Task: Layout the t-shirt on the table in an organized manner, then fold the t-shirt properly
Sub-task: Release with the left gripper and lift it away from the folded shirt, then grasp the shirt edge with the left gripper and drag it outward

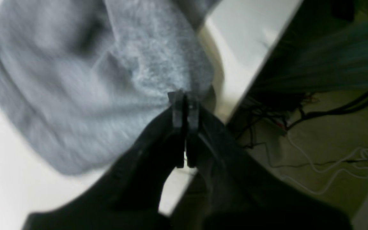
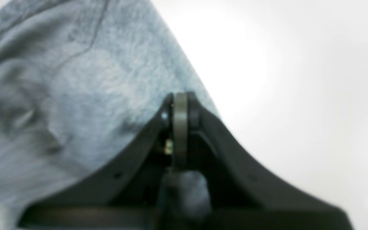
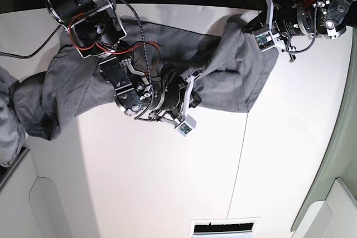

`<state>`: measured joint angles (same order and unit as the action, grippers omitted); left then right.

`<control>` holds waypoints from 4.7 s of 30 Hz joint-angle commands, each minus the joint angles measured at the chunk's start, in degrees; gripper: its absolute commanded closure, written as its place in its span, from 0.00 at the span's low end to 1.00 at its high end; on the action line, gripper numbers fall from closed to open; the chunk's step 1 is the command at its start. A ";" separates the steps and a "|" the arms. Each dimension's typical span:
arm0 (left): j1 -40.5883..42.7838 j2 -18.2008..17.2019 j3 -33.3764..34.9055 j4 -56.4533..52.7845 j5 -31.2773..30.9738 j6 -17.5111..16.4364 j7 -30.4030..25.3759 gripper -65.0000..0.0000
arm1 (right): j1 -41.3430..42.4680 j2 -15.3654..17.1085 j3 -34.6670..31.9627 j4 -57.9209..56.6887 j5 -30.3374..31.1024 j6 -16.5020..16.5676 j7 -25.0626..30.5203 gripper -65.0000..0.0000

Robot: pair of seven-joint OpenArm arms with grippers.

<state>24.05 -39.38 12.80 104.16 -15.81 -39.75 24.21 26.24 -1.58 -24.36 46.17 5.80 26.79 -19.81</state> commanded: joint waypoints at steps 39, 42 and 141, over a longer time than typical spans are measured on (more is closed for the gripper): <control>-22.80 12.31 -3.93 -18.64 -5.84 9.11 -4.33 0.86 | 6.49 -4.76 9.62 1.20 -8.90 -13.70 -1.07 0.45; -25.73 14.99 -2.62 -24.09 -5.84 9.11 -5.38 0.86 | 5.16 -5.14 9.62 0.42 -9.29 -12.83 -1.16 0.45; -18.47 20.57 5.29 -21.90 -8.57 3.34 3.08 0.70 | -15.32 18.38 39.98 25.88 11.26 -13.92 -15.91 0.32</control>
<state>6.33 -18.74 18.28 81.52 -24.21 -36.32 27.66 10.09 15.99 15.38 71.35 16.75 12.58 -36.62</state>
